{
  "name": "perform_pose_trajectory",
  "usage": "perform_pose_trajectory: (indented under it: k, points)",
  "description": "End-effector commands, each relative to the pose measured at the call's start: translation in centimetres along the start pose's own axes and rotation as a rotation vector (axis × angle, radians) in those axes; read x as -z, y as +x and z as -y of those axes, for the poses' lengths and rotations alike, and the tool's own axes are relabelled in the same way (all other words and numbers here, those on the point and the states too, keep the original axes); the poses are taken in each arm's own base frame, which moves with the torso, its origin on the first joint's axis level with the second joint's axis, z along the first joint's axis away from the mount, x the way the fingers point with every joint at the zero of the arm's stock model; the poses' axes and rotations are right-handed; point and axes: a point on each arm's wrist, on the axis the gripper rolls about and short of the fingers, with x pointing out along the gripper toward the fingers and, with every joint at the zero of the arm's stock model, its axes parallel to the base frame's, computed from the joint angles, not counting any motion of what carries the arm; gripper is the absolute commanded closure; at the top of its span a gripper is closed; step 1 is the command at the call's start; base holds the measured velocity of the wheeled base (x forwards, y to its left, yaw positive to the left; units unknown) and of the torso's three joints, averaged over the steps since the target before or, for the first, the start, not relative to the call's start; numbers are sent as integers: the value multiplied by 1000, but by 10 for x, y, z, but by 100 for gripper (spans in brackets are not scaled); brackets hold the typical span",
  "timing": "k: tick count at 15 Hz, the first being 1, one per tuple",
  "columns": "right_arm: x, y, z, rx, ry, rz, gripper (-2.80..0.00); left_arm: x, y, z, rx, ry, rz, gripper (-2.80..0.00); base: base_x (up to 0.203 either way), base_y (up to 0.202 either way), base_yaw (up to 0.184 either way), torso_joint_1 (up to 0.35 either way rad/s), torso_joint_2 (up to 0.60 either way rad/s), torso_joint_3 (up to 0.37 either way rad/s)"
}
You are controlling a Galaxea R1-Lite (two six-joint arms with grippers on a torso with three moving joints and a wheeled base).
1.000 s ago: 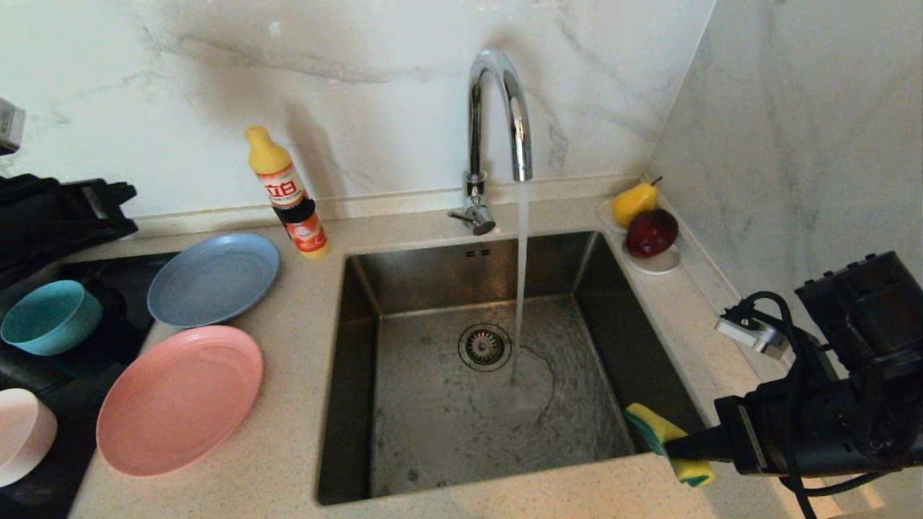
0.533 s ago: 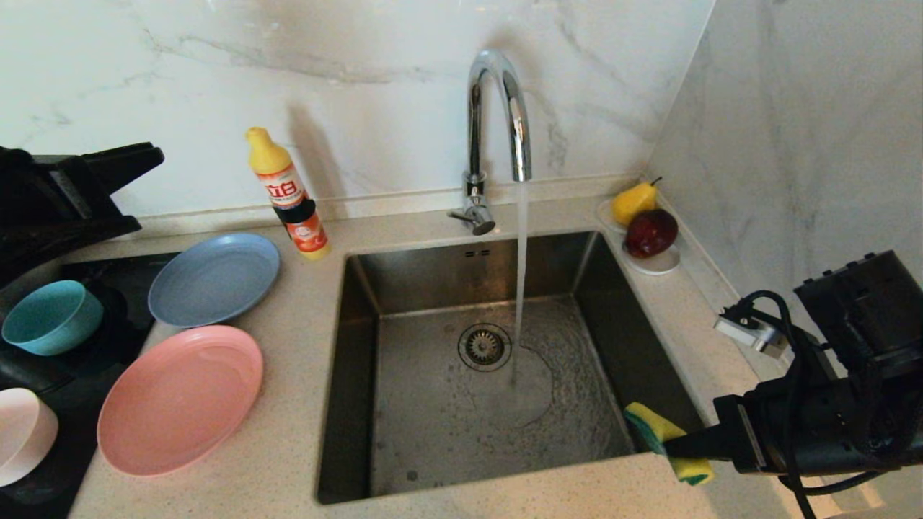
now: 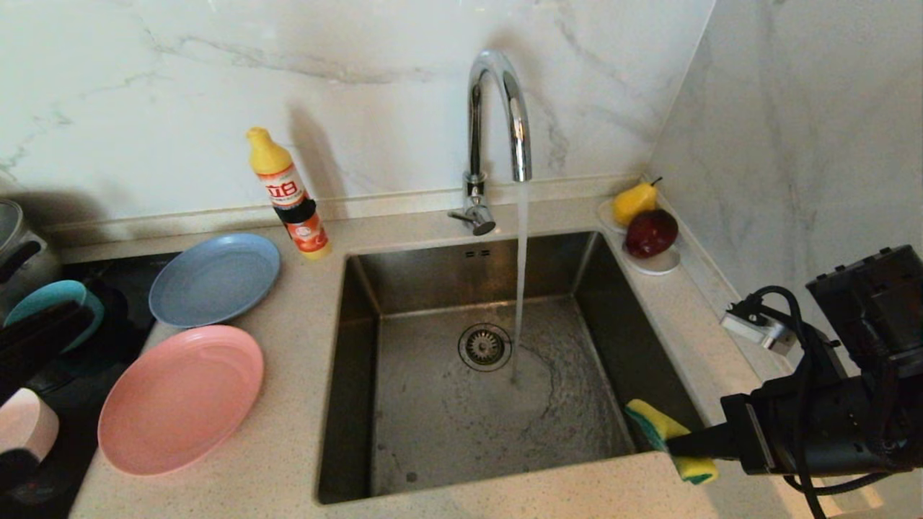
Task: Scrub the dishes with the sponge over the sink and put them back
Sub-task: Put down the sponge
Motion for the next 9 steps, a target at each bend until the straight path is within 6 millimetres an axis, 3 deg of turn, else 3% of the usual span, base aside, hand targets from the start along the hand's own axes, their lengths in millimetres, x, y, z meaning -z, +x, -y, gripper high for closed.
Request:
perform_pose_trajectory:
  k: [1,5,9]
  points:
    - [2,-3,-1,-5,-1,5,0,15,-52,13,-51,17,67,0,0,0,0,0,0,0]
    - [4,-9,-2,-12,-7,20,0,60,-101,24,-194,-6,-65,0,0,0,0,0,0,0]
    - [3,-15,-5,-24,-19,44,0,121,-116,23,-331,79,-171,0,0,0,0,0,0,0]
